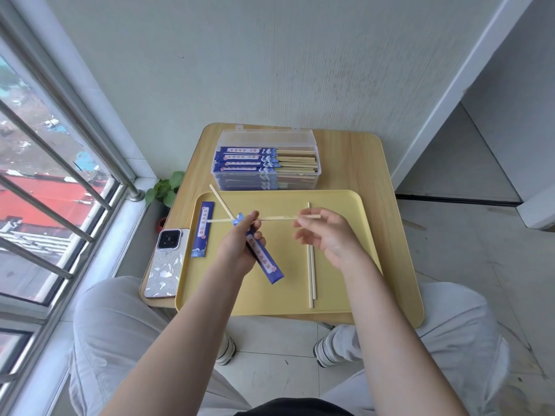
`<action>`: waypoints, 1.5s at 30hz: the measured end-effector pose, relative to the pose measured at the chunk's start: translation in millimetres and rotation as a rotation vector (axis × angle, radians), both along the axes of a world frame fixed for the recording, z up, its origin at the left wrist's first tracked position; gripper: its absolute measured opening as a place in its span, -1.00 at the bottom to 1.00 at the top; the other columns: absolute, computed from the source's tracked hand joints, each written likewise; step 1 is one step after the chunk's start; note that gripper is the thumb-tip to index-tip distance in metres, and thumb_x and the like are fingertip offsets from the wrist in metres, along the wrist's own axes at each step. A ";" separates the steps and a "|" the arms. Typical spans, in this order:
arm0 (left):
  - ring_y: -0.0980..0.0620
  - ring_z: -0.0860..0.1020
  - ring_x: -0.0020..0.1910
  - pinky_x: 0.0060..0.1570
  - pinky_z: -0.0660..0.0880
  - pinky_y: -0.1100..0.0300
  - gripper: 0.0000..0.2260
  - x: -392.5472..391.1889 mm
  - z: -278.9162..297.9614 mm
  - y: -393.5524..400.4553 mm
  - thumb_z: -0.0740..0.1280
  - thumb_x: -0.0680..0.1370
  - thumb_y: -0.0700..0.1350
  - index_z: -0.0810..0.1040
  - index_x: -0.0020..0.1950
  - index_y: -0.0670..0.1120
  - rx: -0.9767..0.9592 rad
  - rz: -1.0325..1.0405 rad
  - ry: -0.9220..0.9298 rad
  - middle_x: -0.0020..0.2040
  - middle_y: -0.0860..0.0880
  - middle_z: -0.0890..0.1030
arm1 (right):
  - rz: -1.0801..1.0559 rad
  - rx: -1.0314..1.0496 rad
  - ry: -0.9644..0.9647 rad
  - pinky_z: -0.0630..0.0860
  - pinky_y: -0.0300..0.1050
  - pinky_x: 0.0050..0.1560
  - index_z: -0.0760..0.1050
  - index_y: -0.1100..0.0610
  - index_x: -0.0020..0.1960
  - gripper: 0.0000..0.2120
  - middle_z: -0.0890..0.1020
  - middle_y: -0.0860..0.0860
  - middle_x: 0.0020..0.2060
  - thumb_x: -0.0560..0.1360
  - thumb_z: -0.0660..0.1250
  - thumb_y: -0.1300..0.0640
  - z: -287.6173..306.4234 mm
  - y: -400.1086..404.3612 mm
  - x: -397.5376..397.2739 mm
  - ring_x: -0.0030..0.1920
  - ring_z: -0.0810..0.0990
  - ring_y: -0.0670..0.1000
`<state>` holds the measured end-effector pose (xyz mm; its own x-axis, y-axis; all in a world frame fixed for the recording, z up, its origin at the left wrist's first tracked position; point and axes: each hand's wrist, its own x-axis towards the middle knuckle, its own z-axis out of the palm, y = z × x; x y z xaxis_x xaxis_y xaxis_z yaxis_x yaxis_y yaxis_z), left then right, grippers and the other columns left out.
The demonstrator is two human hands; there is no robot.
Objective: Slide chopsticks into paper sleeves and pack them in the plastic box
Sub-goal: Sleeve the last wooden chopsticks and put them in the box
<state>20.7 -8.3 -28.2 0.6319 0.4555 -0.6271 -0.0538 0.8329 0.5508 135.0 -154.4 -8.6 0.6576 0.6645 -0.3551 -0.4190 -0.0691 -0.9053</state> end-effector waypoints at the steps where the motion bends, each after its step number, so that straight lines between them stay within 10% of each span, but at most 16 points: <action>1: 0.13 0.36 -0.51 -0.40 0.42 0.31 -0.95 0.4 -0.2 -1.4 0.37 0.61 -0.12 0.57 0.02 -0.08 -0.009 -0.007 -0.009 -0.33 0.05 0.50 | -0.077 0.070 0.068 0.61 -0.15 -0.23 0.57 0.23 0.05 -0.89 0.70 0.14 -0.17 0.54 0.37 0.35 -0.4 2.2 -1.2 -0.29 0.67 0.07; 7: 0.15 0.34 -0.54 -0.48 0.39 0.30 -0.92 11.6 2.3 -20.4 0.36 0.61 -0.11 0.60 -0.02 -0.11 0.064 -0.166 0.029 -0.39 0.05 0.43 | -0.129 0.061 0.092 0.58 -0.20 -0.23 0.61 0.20 0.01 -0.87 0.66 0.12 -0.19 0.62 0.28 0.29 -14.7 27.0 -27.6 -0.28 0.62 0.01; 21: -0.02 0.38 -0.39 -0.34 0.40 0.15 -0.72 -1.2 -3.5 -4.4 0.49 0.47 0.01 0.46 -0.17 -0.13 0.978 -0.579 0.511 -0.34 -0.07 0.43 | -0.423 0.079 -0.097 0.55 -0.17 -0.31 0.50 0.20 -0.05 -0.73 0.60 0.13 -0.24 0.71 0.07 0.23 -5.4 15.4 12.4 -0.41 0.58 -0.04; 33: 0.02 0.35 -0.39 -0.37 0.34 0.19 -0.72 -1.0 -6.6 -5.0 0.47 0.49 0.00 0.44 -0.24 -0.11 1.057 -0.612 0.543 -0.37 -0.01 0.41 | -0.365 0.084 -0.144 0.54 -0.16 -0.29 0.53 0.19 0.01 -0.74 0.59 0.10 -0.24 0.71 0.08 0.23 -1.3 17.0 10.8 -0.39 0.57 -0.04; 41: 0.04 0.32 -0.44 -0.37 0.33 0.16 -0.72 4.4 -5.8 -16.1 0.44 0.49 -0.04 0.39 -0.30 -0.07 1.092 -0.646 0.491 -0.42 0.03 0.39 | 0.285 -0.354 -0.299 0.44 -0.17 -0.31 0.61 0.27 -0.02 -0.80 0.54 0.06 -0.38 0.59 0.35 0.12 -4.2 22.4 -8.3 -0.32 0.49 0.03; 45: 0.03 0.39 -0.43 -0.41 0.38 0.20 -0.75 0.5 -6.0 -15.5 0.44 0.49 -0.04 0.41 -0.21 -0.09 1.099 -0.657 0.511 -0.35 -0.03 0.46 | 0.128 -0.316 -0.270 0.42 -0.18 -0.40 0.56 0.27 -0.05 -0.70 0.56 0.04 -0.33 0.58 0.38 0.00 -2.5 23.4 -9.7 -0.41 0.48 -0.03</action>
